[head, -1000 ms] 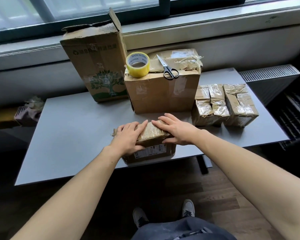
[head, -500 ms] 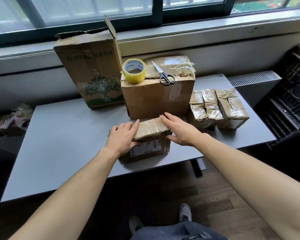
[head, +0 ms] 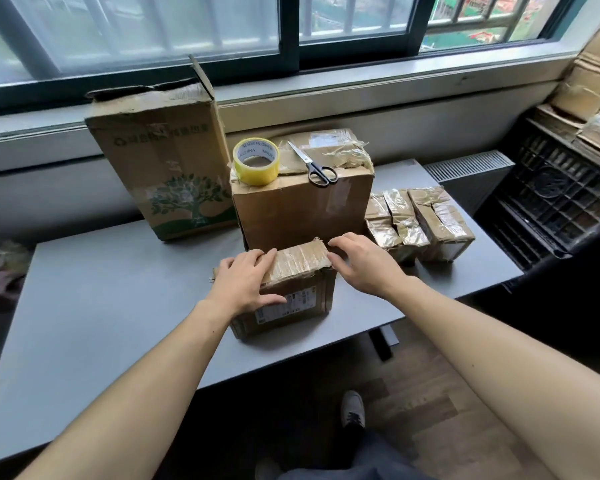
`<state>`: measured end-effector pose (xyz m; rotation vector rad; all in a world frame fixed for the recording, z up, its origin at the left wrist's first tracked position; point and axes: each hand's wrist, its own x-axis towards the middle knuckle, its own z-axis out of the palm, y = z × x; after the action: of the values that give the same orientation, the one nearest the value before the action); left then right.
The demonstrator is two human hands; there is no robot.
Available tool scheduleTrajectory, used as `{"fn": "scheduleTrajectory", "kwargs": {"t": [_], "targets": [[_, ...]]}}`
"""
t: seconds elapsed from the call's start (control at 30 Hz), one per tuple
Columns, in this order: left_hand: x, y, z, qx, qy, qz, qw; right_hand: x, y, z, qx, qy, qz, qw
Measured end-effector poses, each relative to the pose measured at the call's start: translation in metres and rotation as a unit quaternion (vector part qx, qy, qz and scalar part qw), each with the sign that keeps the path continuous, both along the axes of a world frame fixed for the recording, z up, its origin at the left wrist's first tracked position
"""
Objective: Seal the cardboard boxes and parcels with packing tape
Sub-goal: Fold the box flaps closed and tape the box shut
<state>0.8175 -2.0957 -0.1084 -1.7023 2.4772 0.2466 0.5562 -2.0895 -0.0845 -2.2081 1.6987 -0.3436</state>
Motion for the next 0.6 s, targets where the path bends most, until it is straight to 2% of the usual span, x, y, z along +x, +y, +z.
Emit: {"fn": "scheduleTrajectory", "kwargs": {"t": [0.23,0.4,0.5,0.6], "targets": [[-0.009,-0.016,0.016,-0.007,0.062,0.073,0.995,0.031,-0.051,0.018,-0.078,-0.057,0.071,0.993],[-0.014,-0.03,0.036,-0.059,0.11,0.132,0.983,0.05,-0.101,0.037,-0.162,-0.099,0.12,0.975],[-0.017,-0.033,0.047,-0.078,0.149,0.184,0.968,0.066,-0.136,0.049,-0.218,-0.086,0.145,0.961],[-0.021,-0.029,0.058,-0.096,0.179,0.234,0.951,0.086,-0.164,0.057,-0.214,-0.037,0.176,0.96]]}}
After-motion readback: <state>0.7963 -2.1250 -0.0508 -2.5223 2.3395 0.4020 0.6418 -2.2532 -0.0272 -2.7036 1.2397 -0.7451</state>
